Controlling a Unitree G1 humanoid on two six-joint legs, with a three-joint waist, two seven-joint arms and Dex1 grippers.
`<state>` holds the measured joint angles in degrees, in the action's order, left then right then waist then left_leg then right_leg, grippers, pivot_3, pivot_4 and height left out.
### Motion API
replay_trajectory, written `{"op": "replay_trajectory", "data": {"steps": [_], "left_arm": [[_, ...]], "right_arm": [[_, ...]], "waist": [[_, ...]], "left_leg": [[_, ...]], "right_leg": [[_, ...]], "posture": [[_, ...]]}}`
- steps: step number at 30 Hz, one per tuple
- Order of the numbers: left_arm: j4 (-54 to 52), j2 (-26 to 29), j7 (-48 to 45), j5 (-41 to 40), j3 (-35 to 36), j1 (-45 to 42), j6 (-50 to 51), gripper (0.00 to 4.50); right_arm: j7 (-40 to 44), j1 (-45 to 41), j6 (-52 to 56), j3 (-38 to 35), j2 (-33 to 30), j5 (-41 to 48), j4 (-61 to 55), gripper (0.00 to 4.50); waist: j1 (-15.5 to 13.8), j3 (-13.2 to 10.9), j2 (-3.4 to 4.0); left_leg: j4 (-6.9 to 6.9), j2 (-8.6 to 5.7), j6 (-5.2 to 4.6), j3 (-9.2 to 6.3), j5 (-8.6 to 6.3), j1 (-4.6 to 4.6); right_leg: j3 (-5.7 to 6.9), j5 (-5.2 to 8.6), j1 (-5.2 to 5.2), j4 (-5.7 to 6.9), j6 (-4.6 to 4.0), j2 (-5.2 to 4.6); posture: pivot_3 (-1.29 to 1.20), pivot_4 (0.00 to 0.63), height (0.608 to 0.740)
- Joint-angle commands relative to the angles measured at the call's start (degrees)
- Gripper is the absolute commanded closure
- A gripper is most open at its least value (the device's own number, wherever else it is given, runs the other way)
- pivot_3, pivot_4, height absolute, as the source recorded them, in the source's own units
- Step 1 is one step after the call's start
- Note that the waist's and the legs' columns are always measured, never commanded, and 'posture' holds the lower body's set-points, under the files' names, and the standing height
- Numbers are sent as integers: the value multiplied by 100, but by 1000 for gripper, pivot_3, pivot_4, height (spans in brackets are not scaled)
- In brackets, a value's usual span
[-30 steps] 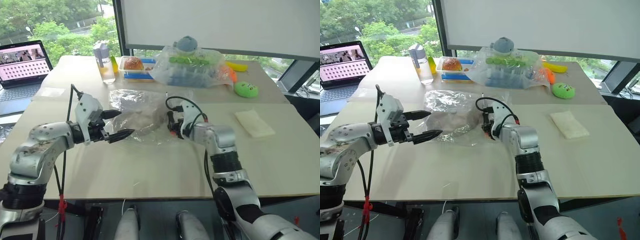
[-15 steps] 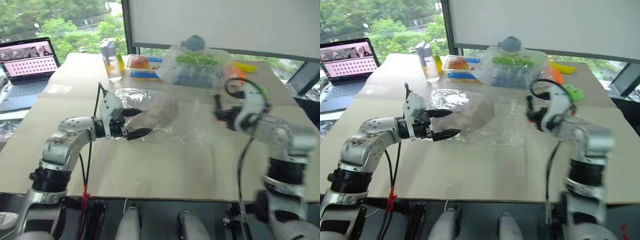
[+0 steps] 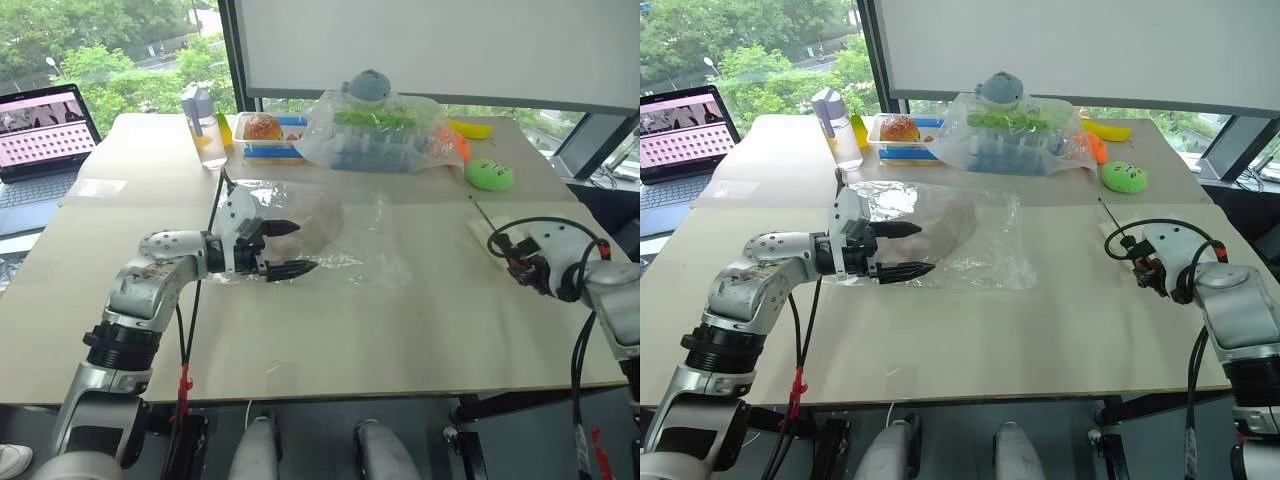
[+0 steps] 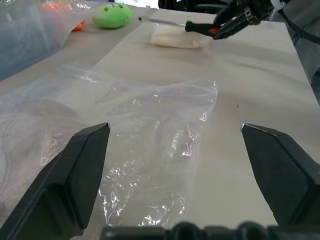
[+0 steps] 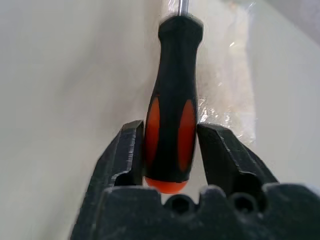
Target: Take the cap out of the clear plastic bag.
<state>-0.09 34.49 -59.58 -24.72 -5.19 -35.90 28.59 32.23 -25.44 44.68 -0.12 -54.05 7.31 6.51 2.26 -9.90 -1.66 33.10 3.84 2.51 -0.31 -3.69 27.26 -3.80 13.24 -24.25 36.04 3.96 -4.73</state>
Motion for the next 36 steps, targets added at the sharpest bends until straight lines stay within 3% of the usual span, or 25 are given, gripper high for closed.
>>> {"op": "replay_trajectory", "data": {"steps": [1, 4, 13, 17, 20, 23, 28, 33, 36], "left_arm": [[-283, -4, 58, -40, 104, 11, 32, 0], [-430, 55, 93, -53, 141, 123, 98, 0], [-541, 144, 141, -64, 229, 210, 188, 0], [-607, 199, 133, -74, 232, 159, 216, 0], [-608, 209, 121, -77, 236, 88, 234, 0], [-586, 194, -5, 63, 27, 46, 90, 0], [-95, 566, -602, 1132, -758, 208, -1263, 0], [853, 827, -892, 2120, -1132, -130, -3269, 0], [1846, 833, 341, 3703, -1567, -617, -4413, 0]], "right_arm": [[33, -235, -320, 24, 73, -197, 290, 898], [74, -342, -410, 89, 216, -249, 489, 100], [66, -406, -332, 10, 344, -321, 315, 100], [521, -468, 181, -1150, 820, 1043, -756, 100], [1039, -55, 142, -1829, 1182, 2145, -1997, 100], [1300, 622, 412, -1844, 995, 2462, -2884, 100], [1637, 865, 968, -1631, 936, 3463, -3642, 100], [1228, 622, 1014, -1526, 1089, 3556, -3534, 100], [1024, 607, 939, -1513, 1121, 3461, -3423, 100]], "waist": [[0, 0, 0], [-4, 0, 0], [-16, 0, 0], [-10, 0, 0], [3, 0, 0], [-89, 2, -2], [-152, 2, -2], [-122, 3, -2], [-185, 3, -2]], "left_leg": [[0, 0, -3, 0, 2, 0], [0, 1, -3, 0, 2, -1], [3, 1, -2, 0, 1, -1], [2, 2, -2, 0, 1, 0], [2, 9, -8, -3, 5, -1], [-5, 14, -7, -12, 5, -2], [16, 11, 8, -4, -5, 0], [14, 16, 9, -3, -7, -7], [15, 15, 9, -2, -6, 0]], "right_leg": [[0, 0, 0, 0, 0, 0], [0, -1, 0, 1, 1, 2], [-2, -1, 2, 3, 2, 3], [-3, -1, 0, 4, 2, 4], [-9, -3, 1, 10, 4, 18], [-8, -5, 8, 10, 15, 27], [-12, -7, 9, 1, -7, 19], [-13, -17, 4, 0, -22, 20], [-12, -17, 4, -6, -22, 18]], "posture": [[0, 150, 740], [0, 150, 740], [0, 150, 740], [0, 150, 740], [0, 150, 740], [0, 150, 740], [0, 150, 740], [0, 150, 740], [0, 150, 740]]}}
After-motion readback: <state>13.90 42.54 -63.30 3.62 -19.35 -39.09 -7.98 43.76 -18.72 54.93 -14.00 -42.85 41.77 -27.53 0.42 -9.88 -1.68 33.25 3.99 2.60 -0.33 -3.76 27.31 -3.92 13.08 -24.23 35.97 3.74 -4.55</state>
